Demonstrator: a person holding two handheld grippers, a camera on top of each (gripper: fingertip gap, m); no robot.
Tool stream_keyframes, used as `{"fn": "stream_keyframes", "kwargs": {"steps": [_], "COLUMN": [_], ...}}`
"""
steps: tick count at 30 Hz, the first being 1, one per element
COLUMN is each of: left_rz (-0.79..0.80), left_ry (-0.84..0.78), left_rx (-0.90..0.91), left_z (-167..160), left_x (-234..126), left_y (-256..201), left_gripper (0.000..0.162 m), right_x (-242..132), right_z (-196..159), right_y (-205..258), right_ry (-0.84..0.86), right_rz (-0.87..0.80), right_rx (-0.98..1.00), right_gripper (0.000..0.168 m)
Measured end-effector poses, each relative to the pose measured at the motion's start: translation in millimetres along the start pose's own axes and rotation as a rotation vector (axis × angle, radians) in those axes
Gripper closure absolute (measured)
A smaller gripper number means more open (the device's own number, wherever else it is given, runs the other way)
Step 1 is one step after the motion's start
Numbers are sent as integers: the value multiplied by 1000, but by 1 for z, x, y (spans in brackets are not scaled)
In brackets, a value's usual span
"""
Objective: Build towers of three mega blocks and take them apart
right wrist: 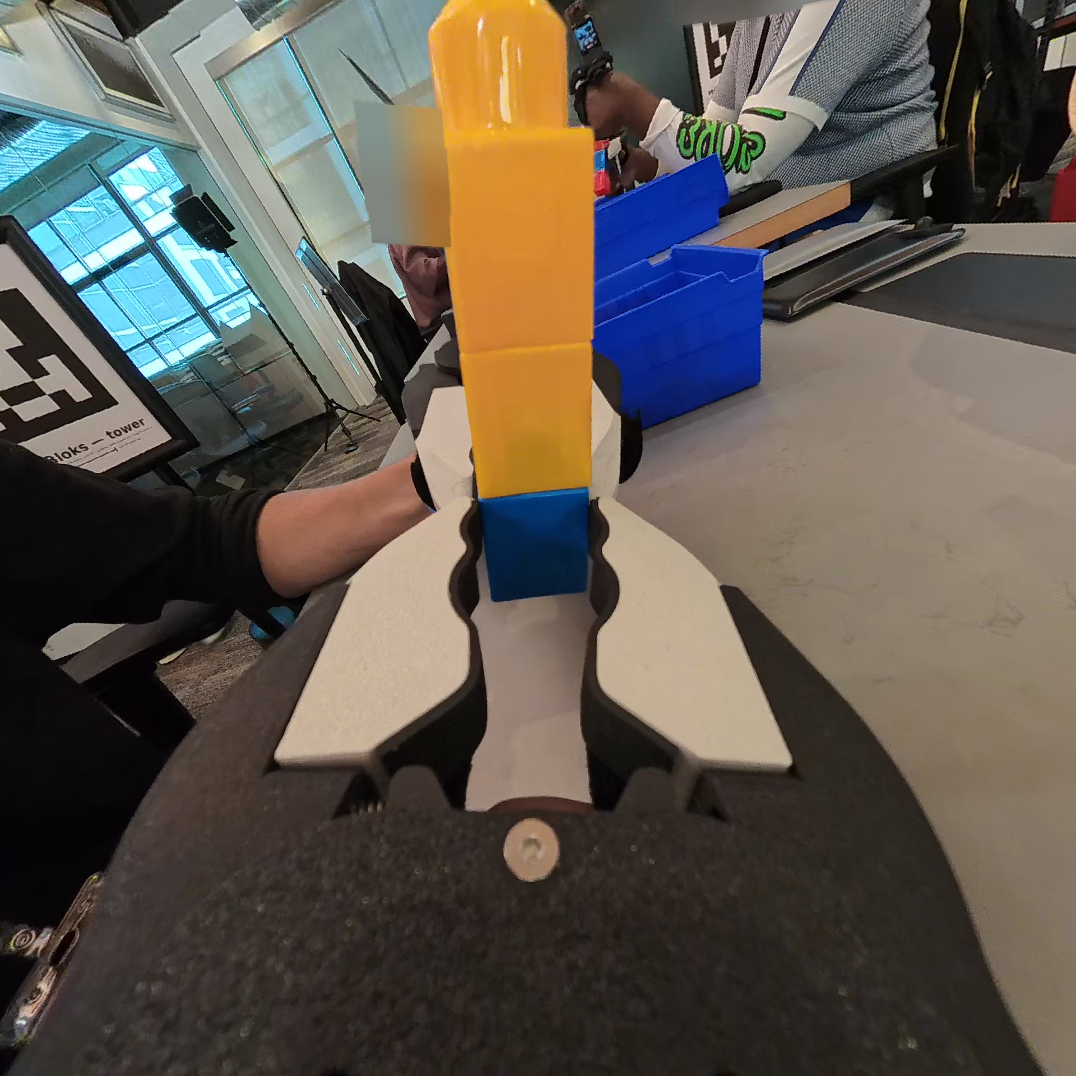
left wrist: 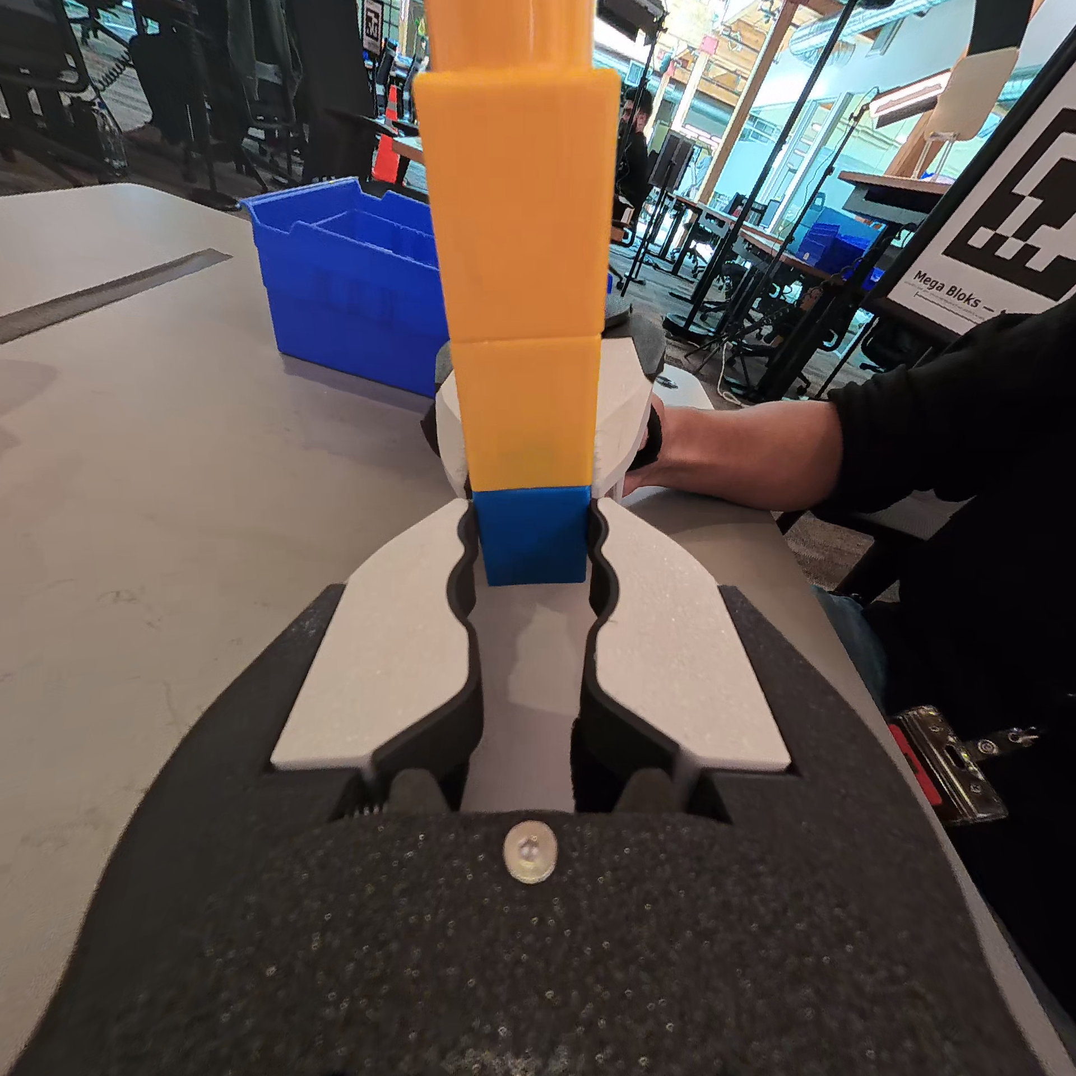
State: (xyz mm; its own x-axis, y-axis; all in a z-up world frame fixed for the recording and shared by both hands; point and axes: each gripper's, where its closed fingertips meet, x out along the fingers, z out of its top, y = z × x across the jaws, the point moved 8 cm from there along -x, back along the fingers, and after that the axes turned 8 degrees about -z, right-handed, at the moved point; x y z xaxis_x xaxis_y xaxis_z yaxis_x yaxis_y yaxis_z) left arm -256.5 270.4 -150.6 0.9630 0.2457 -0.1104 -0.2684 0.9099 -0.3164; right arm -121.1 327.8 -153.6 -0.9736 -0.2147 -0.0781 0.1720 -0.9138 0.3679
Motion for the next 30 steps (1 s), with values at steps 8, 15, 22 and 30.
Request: {"fn": "stream_keyframes", "kwargs": {"steps": [8,15,22,30], "left_rz": [-17,-23,-88,-46], "left_ry": [-48,-3,17,-46], "left_rx": [5,31,19,35], "left_z": [4,2,-1,4], "left_x": [-6,0,2,-1], "left_y": [-3,-10,-15,-15], "left_gripper": [127,127,127,127], "right_x": [-4,-15,-5,-18], "right_z": [19,53,73,73], "right_y": [-1,13,28,36], "right_ry": [-8,17,113,29], "right_rz": [-27,-36,-5,-125], "right_rx": [7,-44,-119,-157], "right_gripper": [120,117,129,132]}}
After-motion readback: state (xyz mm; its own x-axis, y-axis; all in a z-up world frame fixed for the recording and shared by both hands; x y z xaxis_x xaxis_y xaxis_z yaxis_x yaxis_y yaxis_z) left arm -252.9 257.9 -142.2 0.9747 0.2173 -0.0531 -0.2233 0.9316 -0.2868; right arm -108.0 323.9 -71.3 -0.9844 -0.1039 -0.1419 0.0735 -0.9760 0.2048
